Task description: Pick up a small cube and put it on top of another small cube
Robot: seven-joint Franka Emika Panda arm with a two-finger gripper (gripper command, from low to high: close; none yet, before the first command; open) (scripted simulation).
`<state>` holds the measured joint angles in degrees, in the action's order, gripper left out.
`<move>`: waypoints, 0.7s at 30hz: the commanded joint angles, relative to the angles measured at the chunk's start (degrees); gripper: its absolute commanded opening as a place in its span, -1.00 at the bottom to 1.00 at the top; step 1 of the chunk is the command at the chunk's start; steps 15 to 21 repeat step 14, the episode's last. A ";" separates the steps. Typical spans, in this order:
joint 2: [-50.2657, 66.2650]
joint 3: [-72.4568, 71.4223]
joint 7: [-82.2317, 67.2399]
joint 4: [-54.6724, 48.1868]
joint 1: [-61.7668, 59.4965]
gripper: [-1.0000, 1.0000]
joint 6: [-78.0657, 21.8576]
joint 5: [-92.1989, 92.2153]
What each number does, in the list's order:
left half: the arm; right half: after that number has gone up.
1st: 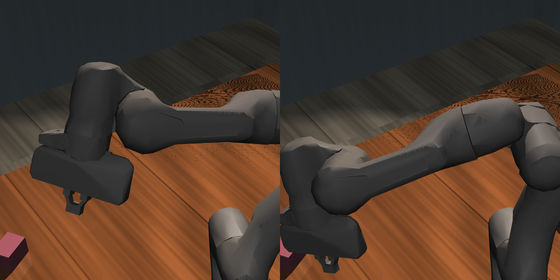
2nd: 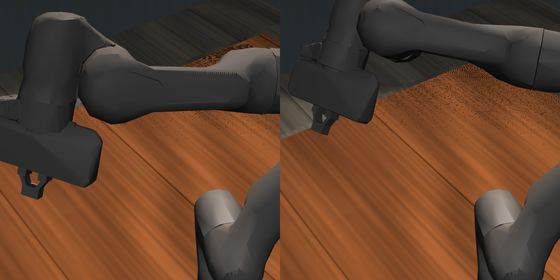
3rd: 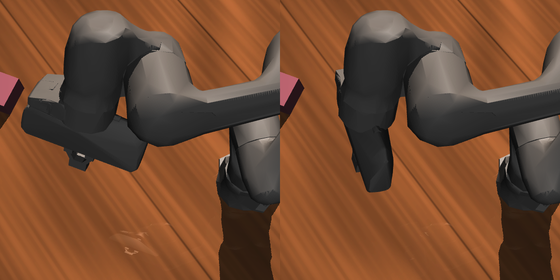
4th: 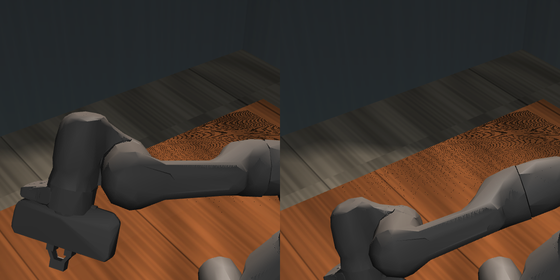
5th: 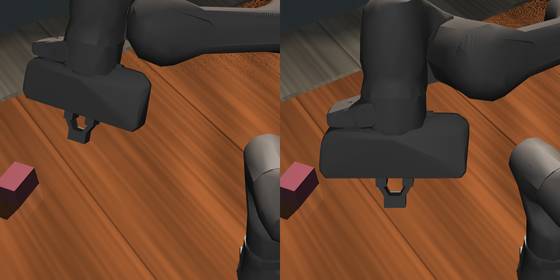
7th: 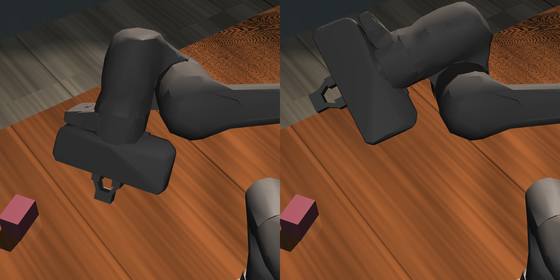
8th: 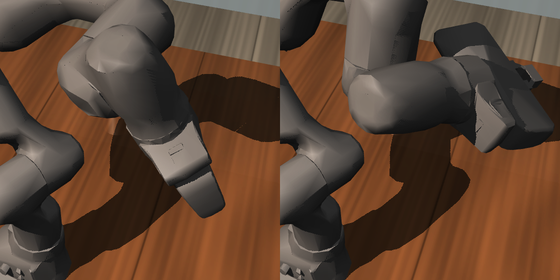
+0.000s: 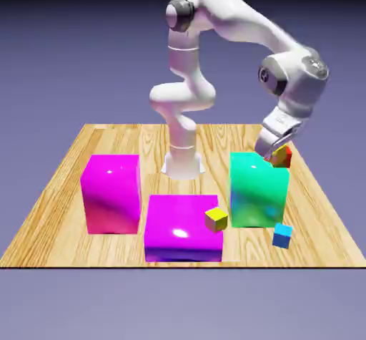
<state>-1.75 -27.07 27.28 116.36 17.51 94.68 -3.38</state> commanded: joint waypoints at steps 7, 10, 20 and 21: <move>-2.78 -3.15 -2.91 8.96 0.74 -1.00 6.28 -2.87; -2.74 -3.10 -2.82 10.46 0.70 1.00 7.82 -2.95; -2.98 -3.39 -3.33 2.16 0.94 1.00 -0.69 -2.51; -2.98 -3.39 -3.33 2.16 0.94 1.00 -0.69 -2.51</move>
